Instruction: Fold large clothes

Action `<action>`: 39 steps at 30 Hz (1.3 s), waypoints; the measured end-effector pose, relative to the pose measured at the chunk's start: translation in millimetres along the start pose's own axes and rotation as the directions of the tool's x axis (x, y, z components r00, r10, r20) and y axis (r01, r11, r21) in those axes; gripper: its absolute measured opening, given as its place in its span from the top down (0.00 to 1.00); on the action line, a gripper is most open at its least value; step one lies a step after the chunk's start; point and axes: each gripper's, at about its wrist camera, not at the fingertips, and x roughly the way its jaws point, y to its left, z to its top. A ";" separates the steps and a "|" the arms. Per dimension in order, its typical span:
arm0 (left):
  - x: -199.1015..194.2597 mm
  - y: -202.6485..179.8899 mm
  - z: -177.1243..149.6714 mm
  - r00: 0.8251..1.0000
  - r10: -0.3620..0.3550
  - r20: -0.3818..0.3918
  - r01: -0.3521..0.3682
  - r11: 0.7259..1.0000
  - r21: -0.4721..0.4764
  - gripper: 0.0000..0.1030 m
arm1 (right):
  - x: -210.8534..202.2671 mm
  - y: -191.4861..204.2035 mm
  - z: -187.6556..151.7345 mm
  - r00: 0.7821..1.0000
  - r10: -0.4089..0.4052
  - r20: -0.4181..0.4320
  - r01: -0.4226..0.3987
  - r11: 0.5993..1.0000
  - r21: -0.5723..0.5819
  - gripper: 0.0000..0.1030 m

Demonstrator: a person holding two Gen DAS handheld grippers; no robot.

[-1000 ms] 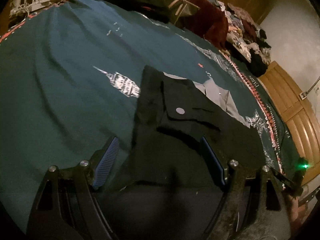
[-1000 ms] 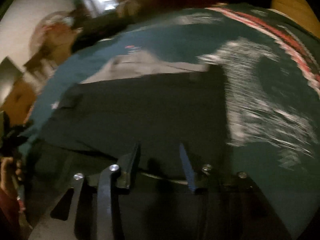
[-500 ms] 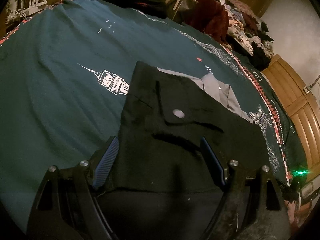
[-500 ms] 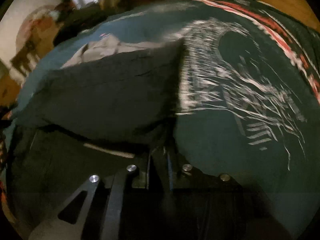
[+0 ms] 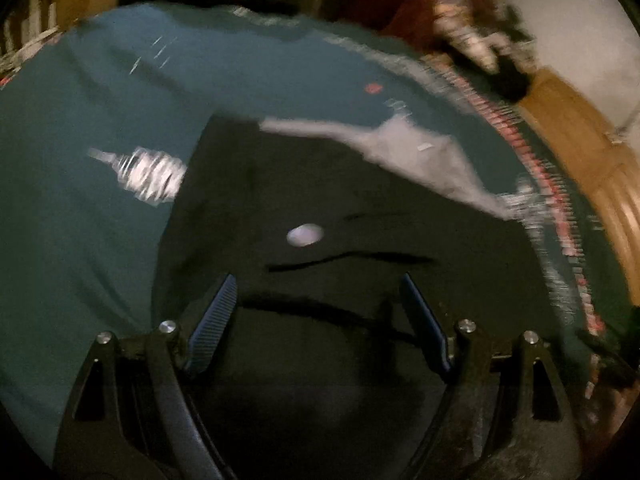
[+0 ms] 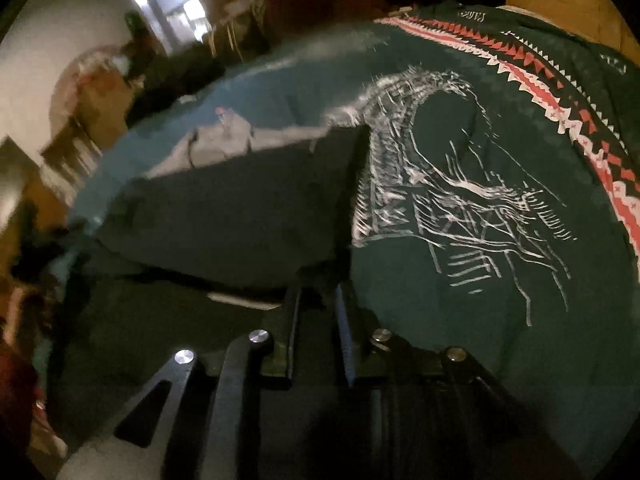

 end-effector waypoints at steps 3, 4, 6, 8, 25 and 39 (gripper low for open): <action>-4.9 6.8 -4.4 0.999 -0.035 0.000 0.035 0.998 -0.047 0.22 | 7.2 11.6 2.2 1.000 0.021 -0.002 -0.021 1.000 -0.006 0.79; -5.9 7.7 -5.1 0.999 -0.041 -0.004 0.040 0.998 -0.053 0.22 | 10.5 14.4 2.1 1.000 0.027 -0.008 -0.027 1.000 -0.011 0.79; -5.4 10.6 -4.8 0.999 -0.042 -0.012 0.042 0.997 -0.071 0.24 | 17.3 22.0 1.3 0.998 0.053 -0.017 -0.053 0.999 -0.010 0.79; -0.1 12.3 -1.5 0.999 -0.038 -0.021 0.036 0.996 -0.080 0.30 | 23.6 29.2 -1.0 0.997 0.070 -0.023 -0.071 0.997 -0.011 0.79; -33.1 22.5 -15.2 0.995 0.103 0.019 -0.101 0.993 -0.061 0.96 | 34.7 42.8 -1.3 0.994 0.105 -0.032 -0.106 0.994 -0.013 0.79; 65.7 -0.5 40.2 0.994 -0.064 -0.086 0.056 0.995 -0.087 0.97 | 84.7 88.1 29.6 0.981 0.188 -0.046 -0.190 0.980 -0.058 0.66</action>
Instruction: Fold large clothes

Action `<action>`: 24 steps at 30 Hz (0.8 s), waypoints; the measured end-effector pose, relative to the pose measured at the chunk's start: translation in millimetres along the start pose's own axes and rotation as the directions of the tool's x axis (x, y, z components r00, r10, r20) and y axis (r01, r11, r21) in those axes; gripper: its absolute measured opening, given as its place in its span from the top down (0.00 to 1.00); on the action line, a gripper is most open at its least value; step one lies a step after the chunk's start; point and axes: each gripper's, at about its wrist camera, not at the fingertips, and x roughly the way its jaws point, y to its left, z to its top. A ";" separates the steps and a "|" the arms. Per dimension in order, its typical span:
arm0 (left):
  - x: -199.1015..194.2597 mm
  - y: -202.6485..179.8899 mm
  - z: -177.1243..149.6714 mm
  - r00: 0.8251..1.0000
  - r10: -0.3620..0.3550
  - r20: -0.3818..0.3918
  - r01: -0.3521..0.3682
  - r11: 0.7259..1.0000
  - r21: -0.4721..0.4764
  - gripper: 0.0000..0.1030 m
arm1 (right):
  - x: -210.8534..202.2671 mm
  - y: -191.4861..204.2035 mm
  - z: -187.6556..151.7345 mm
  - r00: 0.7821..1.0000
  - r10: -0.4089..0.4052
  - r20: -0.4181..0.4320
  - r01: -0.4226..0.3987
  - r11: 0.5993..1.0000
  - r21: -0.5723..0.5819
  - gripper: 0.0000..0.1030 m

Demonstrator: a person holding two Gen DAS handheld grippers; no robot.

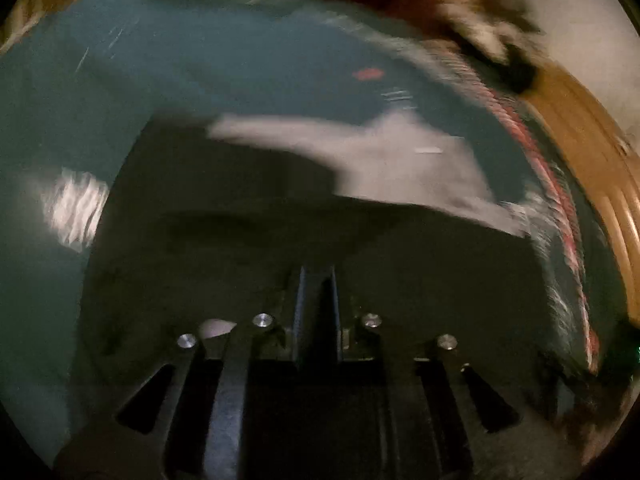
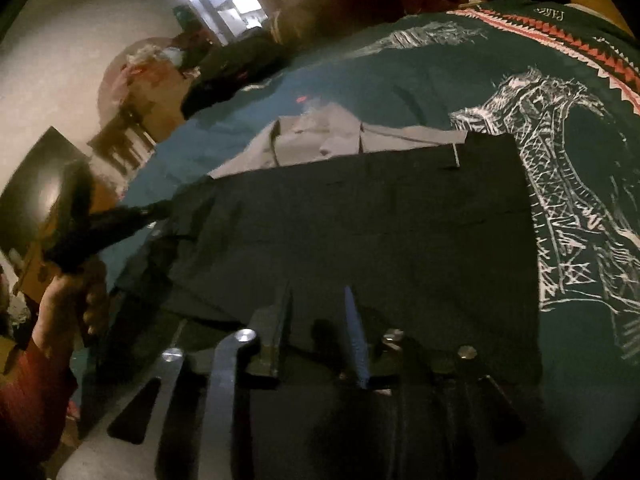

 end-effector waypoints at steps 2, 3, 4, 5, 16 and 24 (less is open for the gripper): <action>-0.8 25.5 3.0 0.994 -0.108 0.006 0.108 0.990 -0.094 0.99 | 15.6 -13.8 -1.4 0.999 -0.014 -0.030 0.015 0.999 0.041 0.64; -7.7 33.8 3.4 0.992 -0.127 0.019 0.129 0.984 -0.121 0.99 | 23.5 -22.2 -3.2 0.999 -0.012 -0.049 0.015 0.998 0.063 0.66; -14.9 38.6 2.7 0.991 -0.133 0.034 0.136 0.983 -0.125 0.99 | 31.9 -32.0 -5.5 0.997 0.014 -0.070 -0.007 0.996 0.089 0.71; -22.1 41.3 1.0 0.992 -0.116 0.041 0.120 0.986 -0.118 0.99 | 33.3 -37.2 -6.3 0.997 0.033 -0.067 -0.026 0.994 0.104 0.73; -158.1 69.5 -119.1 0.998 0.014 -0.059 -0.008 0.995 0.097 0.55 | -96.1 -88.8 -74.2 0.988 0.033 -0.152 0.001 0.976 0.217 0.58; -207.1 87.7 -199.4 0.985 -0.145 -0.094 0.144 0.989 -0.019 0.28 | -164.4 -90.0 -188.0 0.953 0.076 -0.295 0.006 0.963 0.269 0.58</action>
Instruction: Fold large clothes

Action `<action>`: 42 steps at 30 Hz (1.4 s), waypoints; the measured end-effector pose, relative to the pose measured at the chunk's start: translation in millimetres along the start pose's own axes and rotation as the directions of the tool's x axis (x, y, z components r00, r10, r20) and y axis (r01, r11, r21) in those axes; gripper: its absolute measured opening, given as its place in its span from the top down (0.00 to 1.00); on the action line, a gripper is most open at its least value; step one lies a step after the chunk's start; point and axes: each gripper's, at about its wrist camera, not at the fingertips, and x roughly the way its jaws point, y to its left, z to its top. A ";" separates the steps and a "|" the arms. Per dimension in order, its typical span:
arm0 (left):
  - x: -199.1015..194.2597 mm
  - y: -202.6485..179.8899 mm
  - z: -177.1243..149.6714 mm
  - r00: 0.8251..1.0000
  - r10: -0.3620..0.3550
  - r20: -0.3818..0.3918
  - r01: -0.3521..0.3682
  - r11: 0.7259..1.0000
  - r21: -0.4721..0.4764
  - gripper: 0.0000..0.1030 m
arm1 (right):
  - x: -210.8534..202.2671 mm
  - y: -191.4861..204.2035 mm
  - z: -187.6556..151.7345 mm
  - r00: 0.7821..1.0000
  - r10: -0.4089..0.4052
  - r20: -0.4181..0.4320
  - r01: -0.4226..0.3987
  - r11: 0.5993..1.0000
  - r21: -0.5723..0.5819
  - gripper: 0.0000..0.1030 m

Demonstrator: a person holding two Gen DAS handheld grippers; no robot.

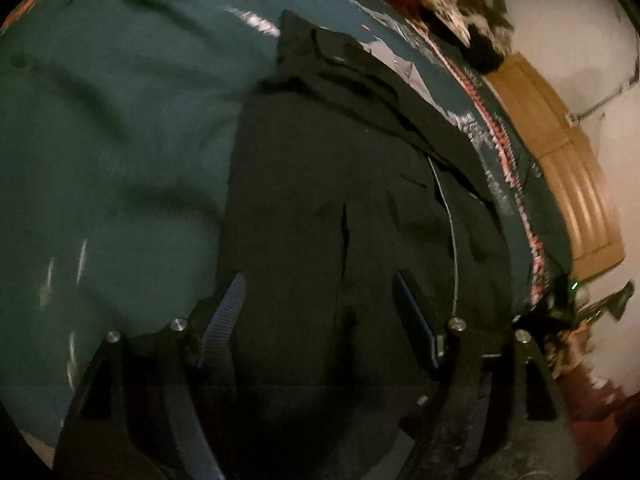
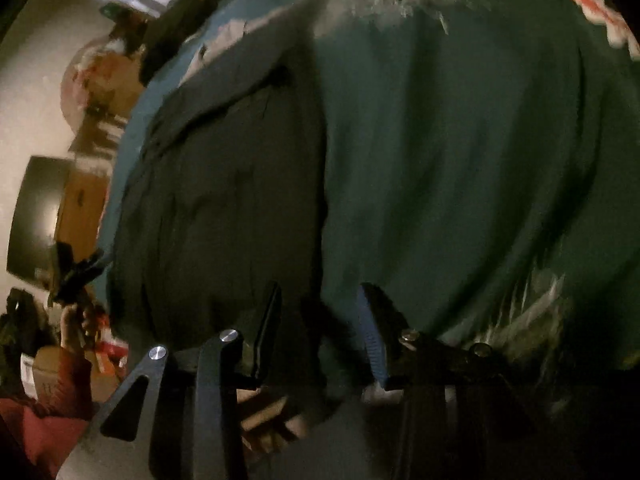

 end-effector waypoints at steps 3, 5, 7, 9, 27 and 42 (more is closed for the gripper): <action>-1.1 -4.3 -8.3 1.000 0.010 0.004 -0.010 1.000 0.002 0.28 | 6.7 9.0 -22.2 1.000 -0.017 -0.008 0.016 0.998 -0.056 0.55; -0.3 -5.5 -9.8 1.000 0.006 0.002 -0.006 1.000 0.011 0.28 | 10.5 14.6 -31.0 1.000 -0.016 0.006 0.016 0.997 -0.080 0.55; -1.1 -6.5 -12.6 1.000 0.002 0.003 -0.002 1.000 0.021 0.28 | 13.4 17.9 -37.6 1.000 -0.008 0.020 0.010 0.995 -0.096 0.55; -3.9 -6.2 -19.1 1.000 0.011 0.004 -0.012 1.000 0.029 0.28 | 20.7 19.1 -41.8 1.000 0.000 0.019 0.002 0.995 -0.102 0.55; -4.3 -2.2 -30.2 1.000 0.014 0.002 -0.015 0.992 0.126 0.29 | 55.6 45.5 -43.2 0.999 0.015 -0.046 -0.020 0.993 -0.120 0.52; 13.3 -2.1 -33.1 0.995 0.076 -0.070 -0.063 0.982 0.176 0.51 | 54.2 34.5 -49.6 0.998 0.026 -0.054 -0.032 0.994 -0.105 0.52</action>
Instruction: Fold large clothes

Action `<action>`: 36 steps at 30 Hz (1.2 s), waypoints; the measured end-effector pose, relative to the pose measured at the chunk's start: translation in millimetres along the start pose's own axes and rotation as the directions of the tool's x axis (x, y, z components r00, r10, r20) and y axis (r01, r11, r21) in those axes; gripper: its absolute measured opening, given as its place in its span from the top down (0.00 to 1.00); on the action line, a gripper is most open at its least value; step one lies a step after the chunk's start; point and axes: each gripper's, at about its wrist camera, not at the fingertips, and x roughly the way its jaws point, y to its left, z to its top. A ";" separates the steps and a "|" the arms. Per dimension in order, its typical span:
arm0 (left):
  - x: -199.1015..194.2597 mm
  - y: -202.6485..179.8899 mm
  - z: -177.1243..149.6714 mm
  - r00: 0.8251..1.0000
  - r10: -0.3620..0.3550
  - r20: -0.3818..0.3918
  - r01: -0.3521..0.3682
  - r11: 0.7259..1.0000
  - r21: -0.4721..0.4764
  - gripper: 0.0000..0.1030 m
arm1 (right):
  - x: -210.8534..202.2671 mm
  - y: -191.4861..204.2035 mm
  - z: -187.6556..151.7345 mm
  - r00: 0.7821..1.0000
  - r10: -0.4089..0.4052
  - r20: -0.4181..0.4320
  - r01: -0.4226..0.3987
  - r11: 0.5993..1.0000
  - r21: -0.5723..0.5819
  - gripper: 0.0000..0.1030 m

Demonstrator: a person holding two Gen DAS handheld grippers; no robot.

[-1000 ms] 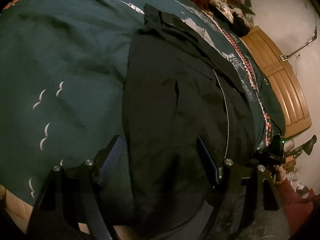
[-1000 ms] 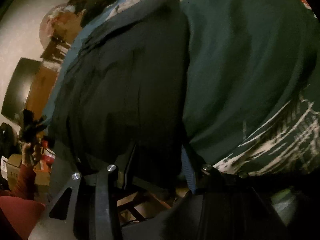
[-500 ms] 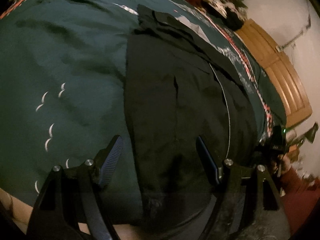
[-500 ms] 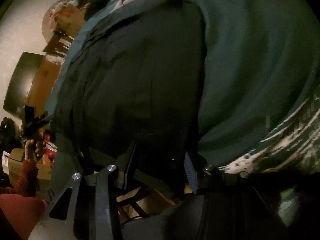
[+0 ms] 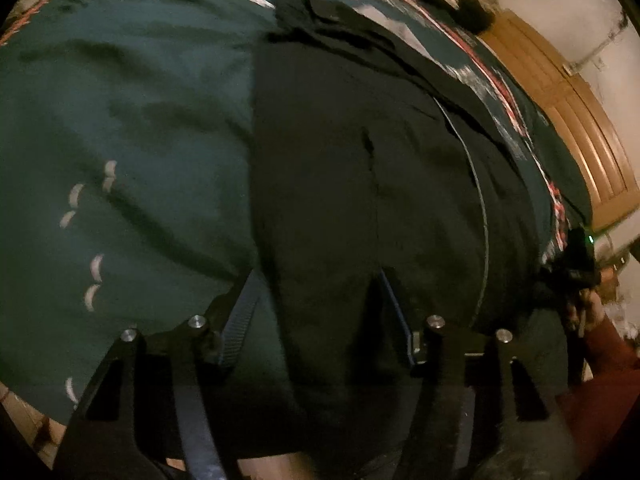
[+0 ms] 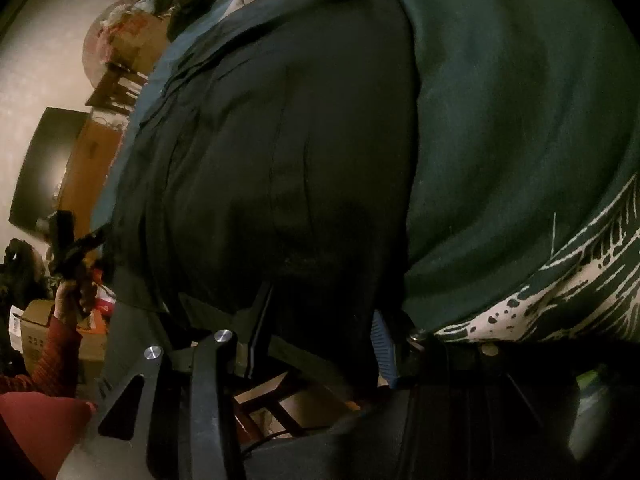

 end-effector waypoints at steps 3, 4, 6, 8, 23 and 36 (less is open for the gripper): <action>0.4 -1.9 -0.9 0.992 -0.118 -0.040 0.118 0.993 -0.004 0.69 | -0.6 -2.3 0.0 1.000 0.005 -0.005 -0.005 1.000 0.000 0.52; 0.8 -1.1 -0.8 0.991 -0.123 -0.044 0.123 0.992 -0.001 0.69 | -0.9 -2.9 0.0 1.000 0.008 -0.005 -0.008 1.000 0.000 0.52; 6.6 5.8 -0.6 0.992 -0.107 -0.062 0.107 0.994 -0.007 0.71 | -0.5 -4.7 -1.2 1.000 0.013 -0.003 -0.013 1.000 0.006 0.52; 9.0 9.9 0.4 0.990 -0.127 -0.065 0.126 0.992 -0.020 0.73 | 0.2 -6.4 -1.8 1.000 0.020 -0.006 -0.020 1.000 0.010 0.52; -20.6 -21.4 0.9 0.954 -0.300 0.010 0.301 0.953 -0.030 0.94 | -12.1 14.9 -0.3 0.994 0.103 -0.034 -0.103 0.995 -0.008 0.90; -84.0 -4.7 160.3 0.787 -0.455 0.417 0.536 0.838 -0.097 0.93 | -117.6 41.3 128.5 0.848 0.423 0.319 -0.436 0.899 -0.033 0.91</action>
